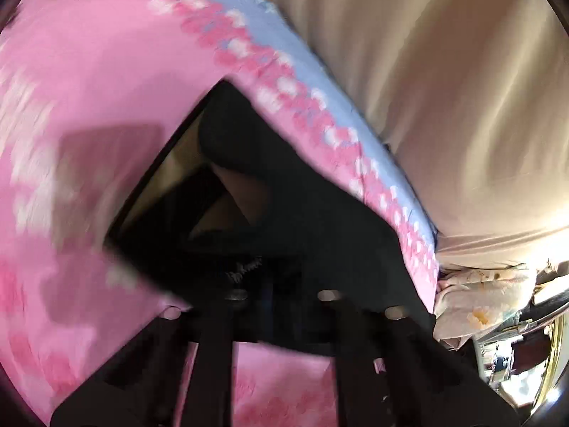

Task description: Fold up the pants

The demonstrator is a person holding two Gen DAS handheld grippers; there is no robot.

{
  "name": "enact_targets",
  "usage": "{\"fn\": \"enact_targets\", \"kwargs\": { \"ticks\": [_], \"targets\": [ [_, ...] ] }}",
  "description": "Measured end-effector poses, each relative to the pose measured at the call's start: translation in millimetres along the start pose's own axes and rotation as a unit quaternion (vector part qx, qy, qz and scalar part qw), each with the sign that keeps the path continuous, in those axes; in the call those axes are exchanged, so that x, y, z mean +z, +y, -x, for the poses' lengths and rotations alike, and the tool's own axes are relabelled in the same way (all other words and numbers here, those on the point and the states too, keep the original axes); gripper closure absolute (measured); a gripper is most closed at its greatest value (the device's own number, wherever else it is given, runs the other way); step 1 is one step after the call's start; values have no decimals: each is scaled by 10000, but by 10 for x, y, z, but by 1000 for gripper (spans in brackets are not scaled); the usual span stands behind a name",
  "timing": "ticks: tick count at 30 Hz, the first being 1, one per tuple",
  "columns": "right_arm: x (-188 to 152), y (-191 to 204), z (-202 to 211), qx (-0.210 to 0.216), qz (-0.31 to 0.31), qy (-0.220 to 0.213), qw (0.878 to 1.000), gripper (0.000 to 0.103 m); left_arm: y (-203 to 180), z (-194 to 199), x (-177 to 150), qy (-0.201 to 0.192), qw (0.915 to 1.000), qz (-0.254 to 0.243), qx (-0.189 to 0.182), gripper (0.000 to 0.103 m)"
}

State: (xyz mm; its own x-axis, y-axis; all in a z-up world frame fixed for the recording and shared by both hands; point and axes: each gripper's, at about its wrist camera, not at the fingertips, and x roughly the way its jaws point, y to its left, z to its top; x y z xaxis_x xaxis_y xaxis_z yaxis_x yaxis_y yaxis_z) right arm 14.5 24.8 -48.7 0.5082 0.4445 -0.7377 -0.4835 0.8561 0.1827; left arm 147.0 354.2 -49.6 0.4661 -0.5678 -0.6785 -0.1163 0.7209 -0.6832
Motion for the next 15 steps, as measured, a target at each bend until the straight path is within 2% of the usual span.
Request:
{"fn": "enact_targets", "kwargs": {
  "ticks": [2, 4, 5, 6, 7, 8, 10, 11, 12, 13, 14, 15],
  "targets": [
    [2, -40, 32, -68, -122, -83, 9999, 35, -277, 194, 95, -503, 9971, -547, -162, 98],
    [3, -91, 126, -114, -210, -219, 9995, 35, -565, 556, -19, -968, 9850, -1221, -739, 97],
    [-9, -131, 181, -122, -249, -276, 9992, 35, -559, 635, -129, -1032, 9822, -1345, -803, 96],
    [-23, -172, 213, -151, -277, -300, 9991, 35, -475, 612, -199, -1006, 9846, -1306, -588, 94],
    [-50, -218, 234, -215, -317, -305, 9988, 35, -294, 519, -273, -914, 9892, -1134, -161, 93],
    [-81, -285, 232, -273, -406, -265, 9985, 35, -13, 357, -360, -665, 9936, -826, 399, 93],
    [-134, -395, 216, -278, -586, -150, 9978, 35, 417, 134, -525, -150, 9972, -250, 688, 92],
    [-168, -450, 214, -321, -668, -92, 9972, 35, 549, 105, -599, -83, 9983, -29, 584, 92],
    [-192, -482, 226, -336, -698, -73, 9970, 35, 595, 130, -646, -102, 9983, 36, 578, 89],
    [-204, -499, 238, -345, -709, -77, 9969, 35, 611, 201, -698, -240, 9969, 52, 741, 85],
    [-227, -527, 270, -382, -735, -100, 9965, 35, 560, 319, -747, -527, 9918, -64, 1166, 84],
    [-247, -549, 299, -401, -756, -119, 9963, 35, 504, 390, -769, -743, 9830, -151, 1672, 85]
  ]
}}
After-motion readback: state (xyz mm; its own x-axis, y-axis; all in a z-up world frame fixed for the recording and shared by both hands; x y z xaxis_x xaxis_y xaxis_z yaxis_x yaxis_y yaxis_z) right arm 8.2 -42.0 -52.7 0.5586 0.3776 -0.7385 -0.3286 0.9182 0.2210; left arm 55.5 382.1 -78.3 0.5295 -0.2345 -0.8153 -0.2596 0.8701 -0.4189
